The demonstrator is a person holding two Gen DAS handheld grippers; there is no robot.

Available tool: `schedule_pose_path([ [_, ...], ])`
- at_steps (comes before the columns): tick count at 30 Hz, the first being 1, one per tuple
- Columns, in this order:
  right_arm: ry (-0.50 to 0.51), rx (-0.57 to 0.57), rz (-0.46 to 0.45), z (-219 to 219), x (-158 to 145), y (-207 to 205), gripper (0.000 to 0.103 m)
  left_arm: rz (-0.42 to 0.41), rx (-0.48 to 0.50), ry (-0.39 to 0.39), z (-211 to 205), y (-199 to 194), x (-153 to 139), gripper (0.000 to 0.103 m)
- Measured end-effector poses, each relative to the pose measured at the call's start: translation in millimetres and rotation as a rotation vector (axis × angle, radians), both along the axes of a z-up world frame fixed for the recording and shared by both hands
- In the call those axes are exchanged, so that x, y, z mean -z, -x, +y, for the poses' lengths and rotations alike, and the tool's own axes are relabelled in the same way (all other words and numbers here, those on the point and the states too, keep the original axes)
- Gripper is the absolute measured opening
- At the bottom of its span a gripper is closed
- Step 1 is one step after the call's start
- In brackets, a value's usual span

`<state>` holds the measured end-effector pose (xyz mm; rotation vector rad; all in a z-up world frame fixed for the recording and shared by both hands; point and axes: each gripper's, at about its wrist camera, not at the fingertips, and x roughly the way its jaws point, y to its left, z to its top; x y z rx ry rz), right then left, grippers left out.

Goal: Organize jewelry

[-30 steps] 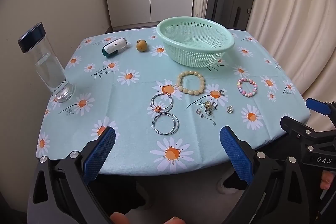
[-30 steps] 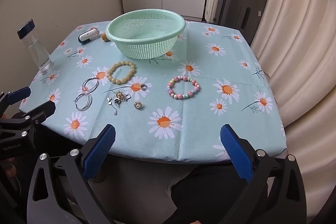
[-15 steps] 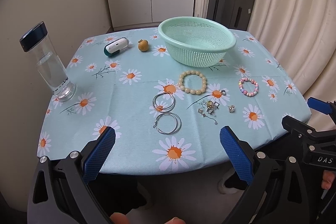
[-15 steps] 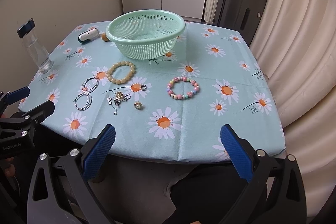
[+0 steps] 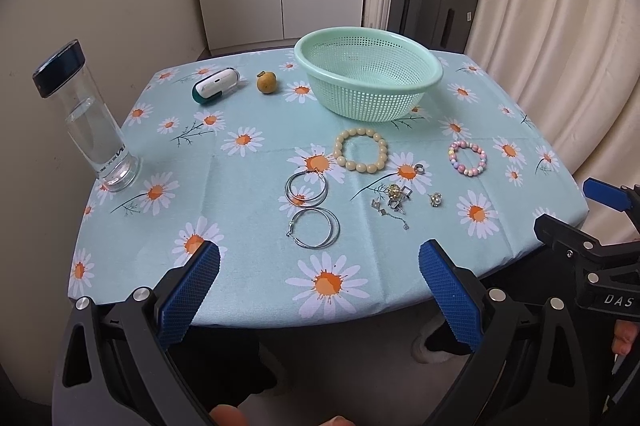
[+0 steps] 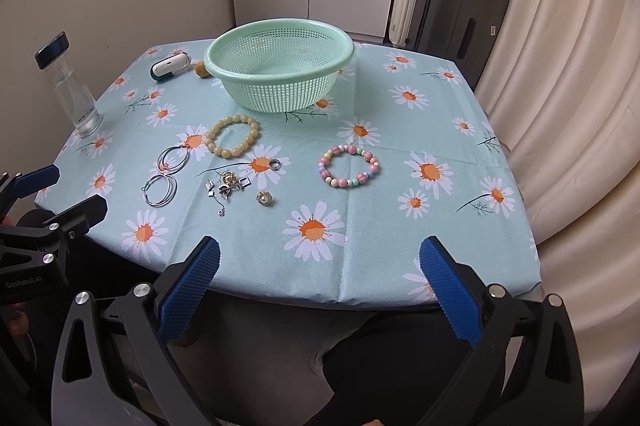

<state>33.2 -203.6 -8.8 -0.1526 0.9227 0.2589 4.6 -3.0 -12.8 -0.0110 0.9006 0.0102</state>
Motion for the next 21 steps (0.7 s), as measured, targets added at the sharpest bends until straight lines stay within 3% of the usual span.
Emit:
schedule_pose_path([
  [6,-0.001,0.005,-0.003,0.0,-0.7,0.2,0.100,0.009,-0.003,0.028,1.1,-0.6,-0.3,0.097],
  [21,0.000,0.006,0.000,-1.0,-0.2,0.3,0.100,0.008,0.008,0.007,-2.1,0.0,-0.1,0.097],
])
